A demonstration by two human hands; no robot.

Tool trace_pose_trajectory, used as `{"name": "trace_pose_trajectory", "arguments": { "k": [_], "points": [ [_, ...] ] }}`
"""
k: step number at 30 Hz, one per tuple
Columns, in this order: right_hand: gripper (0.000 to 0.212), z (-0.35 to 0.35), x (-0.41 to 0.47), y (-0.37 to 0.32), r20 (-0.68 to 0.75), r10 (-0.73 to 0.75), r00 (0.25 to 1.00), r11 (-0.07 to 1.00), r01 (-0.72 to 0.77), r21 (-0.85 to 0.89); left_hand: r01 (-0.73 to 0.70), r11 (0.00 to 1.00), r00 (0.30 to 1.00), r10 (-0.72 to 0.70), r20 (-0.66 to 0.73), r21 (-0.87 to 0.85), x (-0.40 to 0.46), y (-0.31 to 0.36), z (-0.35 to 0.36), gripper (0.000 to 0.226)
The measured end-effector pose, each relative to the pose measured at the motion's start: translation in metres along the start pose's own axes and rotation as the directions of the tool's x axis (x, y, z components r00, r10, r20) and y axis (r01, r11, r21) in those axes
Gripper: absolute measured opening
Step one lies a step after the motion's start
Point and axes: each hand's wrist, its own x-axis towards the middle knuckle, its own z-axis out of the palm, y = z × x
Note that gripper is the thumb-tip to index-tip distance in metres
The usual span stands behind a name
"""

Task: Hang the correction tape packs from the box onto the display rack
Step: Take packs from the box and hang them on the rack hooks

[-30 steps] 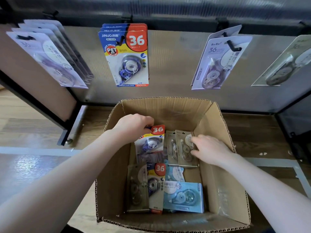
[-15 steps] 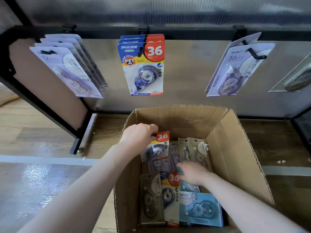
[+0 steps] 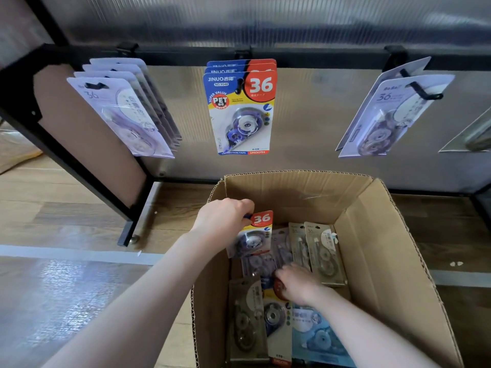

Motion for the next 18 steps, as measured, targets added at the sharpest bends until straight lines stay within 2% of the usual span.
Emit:
{"name": "trace_pose_trajectory", "arguments": {
  "k": [4,10,18],
  "points": [
    [0.034,0.001,-0.006,-0.002,-0.045,-0.011,0.999,0.998,0.013,0.057,-0.009,1.000,1.000,0.009,0.002,0.006,-0.001,-0.002,0.000,0.021],
    [0.025,-0.003,-0.011,-0.012,-0.075,0.053,0.996,0.955,-0.029,0.297,-0.010,1.000,1.000,0.010,0.008,0.003,-0.004,-0.005,-0.001,0.019],
    [0.014,-0.021,-0.026,-0.021,-0.172,0.031,0.985,0.890,0.051,0.453,-0.001,1.000,0.999,0.000,-0.043,-0.029,-0.005,-0.008,-0.011,0.016]
  ]
}}
